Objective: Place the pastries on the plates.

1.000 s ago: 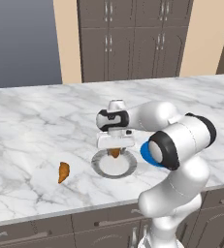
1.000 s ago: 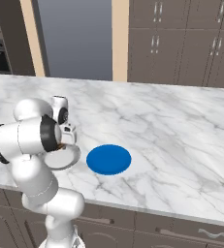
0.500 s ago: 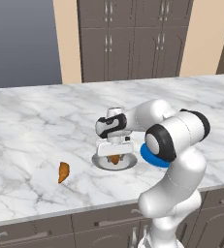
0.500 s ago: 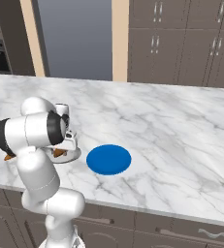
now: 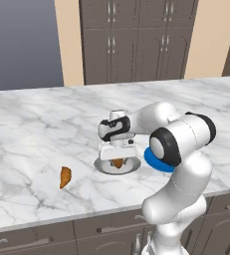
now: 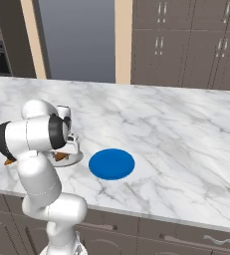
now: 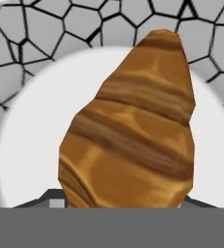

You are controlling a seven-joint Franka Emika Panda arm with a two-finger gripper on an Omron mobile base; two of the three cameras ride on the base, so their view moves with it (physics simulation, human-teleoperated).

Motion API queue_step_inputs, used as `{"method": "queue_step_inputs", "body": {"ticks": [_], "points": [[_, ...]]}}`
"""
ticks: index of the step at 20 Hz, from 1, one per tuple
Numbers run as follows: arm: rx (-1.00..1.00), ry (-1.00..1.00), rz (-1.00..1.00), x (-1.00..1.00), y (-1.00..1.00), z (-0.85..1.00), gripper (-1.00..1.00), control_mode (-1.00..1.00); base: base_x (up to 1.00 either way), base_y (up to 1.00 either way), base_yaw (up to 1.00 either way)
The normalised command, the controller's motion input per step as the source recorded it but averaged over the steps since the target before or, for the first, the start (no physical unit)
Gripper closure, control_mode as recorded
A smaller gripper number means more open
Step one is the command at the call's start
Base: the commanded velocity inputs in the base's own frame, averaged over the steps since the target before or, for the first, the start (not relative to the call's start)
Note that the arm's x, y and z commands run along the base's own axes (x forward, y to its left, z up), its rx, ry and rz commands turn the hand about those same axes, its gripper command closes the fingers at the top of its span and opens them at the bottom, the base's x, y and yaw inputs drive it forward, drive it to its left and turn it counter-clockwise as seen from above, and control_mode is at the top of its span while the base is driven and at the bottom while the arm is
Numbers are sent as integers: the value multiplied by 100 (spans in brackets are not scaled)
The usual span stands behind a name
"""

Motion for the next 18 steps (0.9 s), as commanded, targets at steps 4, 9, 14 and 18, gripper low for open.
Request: {"method": "queue_step_inputs", "body": {"ticks": [4, 9, 14, 18], "points": [[0, -1, 0, -1, 0, 7, -100, -100, 0, 0, 0], [0, -4, 0, -10, 0, 40, -100, -100, 0, 0, 0], [0, -7, 0, -26, 7, 65, -100, -100, 0, 0, 0], [0, -4, 0, -30, 54, 44, -100, -100, 0, 0, 0]]}}
